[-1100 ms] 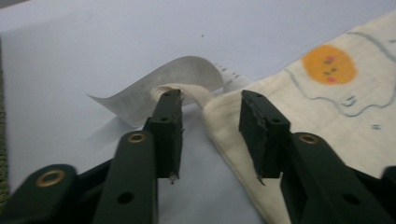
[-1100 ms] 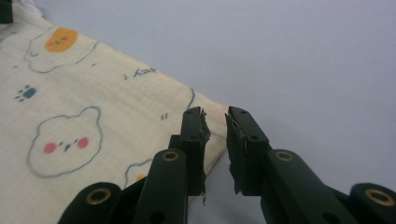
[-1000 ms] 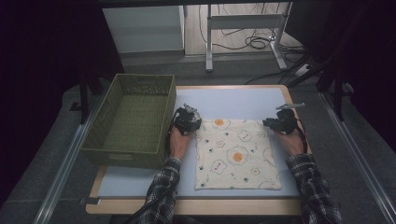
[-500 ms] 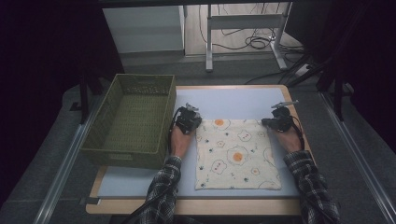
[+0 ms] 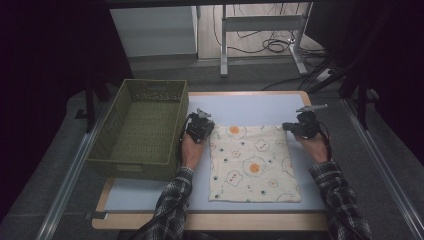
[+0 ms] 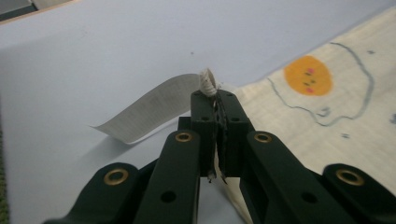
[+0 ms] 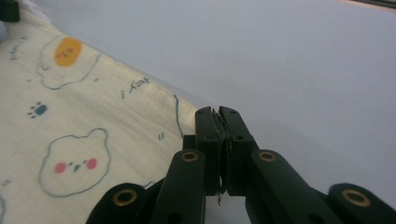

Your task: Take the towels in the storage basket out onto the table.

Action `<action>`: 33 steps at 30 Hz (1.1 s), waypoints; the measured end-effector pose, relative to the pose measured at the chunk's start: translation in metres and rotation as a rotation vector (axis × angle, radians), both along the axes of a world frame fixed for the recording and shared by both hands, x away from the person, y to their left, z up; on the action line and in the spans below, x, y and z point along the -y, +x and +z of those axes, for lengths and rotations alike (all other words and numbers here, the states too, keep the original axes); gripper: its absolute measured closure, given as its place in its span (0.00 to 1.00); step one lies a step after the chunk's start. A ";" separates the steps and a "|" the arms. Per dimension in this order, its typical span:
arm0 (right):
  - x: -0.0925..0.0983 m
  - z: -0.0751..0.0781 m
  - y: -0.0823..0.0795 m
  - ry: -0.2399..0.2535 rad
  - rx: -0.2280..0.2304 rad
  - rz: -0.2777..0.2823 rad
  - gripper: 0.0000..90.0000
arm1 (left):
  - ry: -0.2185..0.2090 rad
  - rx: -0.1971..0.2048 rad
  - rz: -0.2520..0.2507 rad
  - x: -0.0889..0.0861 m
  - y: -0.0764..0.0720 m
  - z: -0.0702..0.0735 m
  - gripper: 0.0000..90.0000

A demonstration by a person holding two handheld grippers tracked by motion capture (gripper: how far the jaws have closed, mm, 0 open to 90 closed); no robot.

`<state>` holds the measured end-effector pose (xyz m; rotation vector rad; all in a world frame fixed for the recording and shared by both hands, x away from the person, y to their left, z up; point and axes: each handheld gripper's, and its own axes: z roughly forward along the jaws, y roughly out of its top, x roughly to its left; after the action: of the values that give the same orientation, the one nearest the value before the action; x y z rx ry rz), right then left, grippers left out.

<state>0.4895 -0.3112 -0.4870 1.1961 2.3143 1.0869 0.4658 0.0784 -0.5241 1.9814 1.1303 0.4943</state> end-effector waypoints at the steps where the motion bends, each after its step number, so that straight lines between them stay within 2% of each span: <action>1: 0.000 0.002 -0.003 0.003 0.009 0.004 0.97 | -0.005 0.001 -0.008 0.000 -0.003 0.001 0.97; 7: 0.004 0.014 -0.025 0.003 0.033 0.024 0.97 | -0.019 0.028 -0.047 0.005 -0.028 0.006 0.97; 10: 0.006 0.015 -0.036 0.000 0.041 0.032 0.97 | -0.024 0.028 -0.069 0.006 -0.041 0.005 0.97; 13: 0.011 0.013 -0.047 0.006 0.033 0.045 0.97 | -0.023 0.026 -0.088 0.007 -0.052 0.003 0.97; 16: 0.014 0.010 -0.058 0.008 0.027 0.050 0.97 | -0.042 0.026 -0.103 0.006 -0.063 0.001 0.97; 26: 0.028 0.000 -0.097 0.024 0.013 0.073 0.97 | -0.054 0.045 -0.166 0.003 -0.100 0.002 0.97; 31: 0.032 -0.003 -0.120 0.032 0.015 0.097 0.97 | -0.100 0.061 -0.219 -0.002 -0.117 -0.001 0.97; 33: 0.033 -0.003 -0.130 0.023 0.020 0.107 0.97 | -0.105 0.065 -0.229 -0.005 -0.124 -0.001 0.97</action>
<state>0.3598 -0.3437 -0.4896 1.0756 2.3805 1.1587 0.3419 0.0835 -0.5247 1.9584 0.8584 0.3689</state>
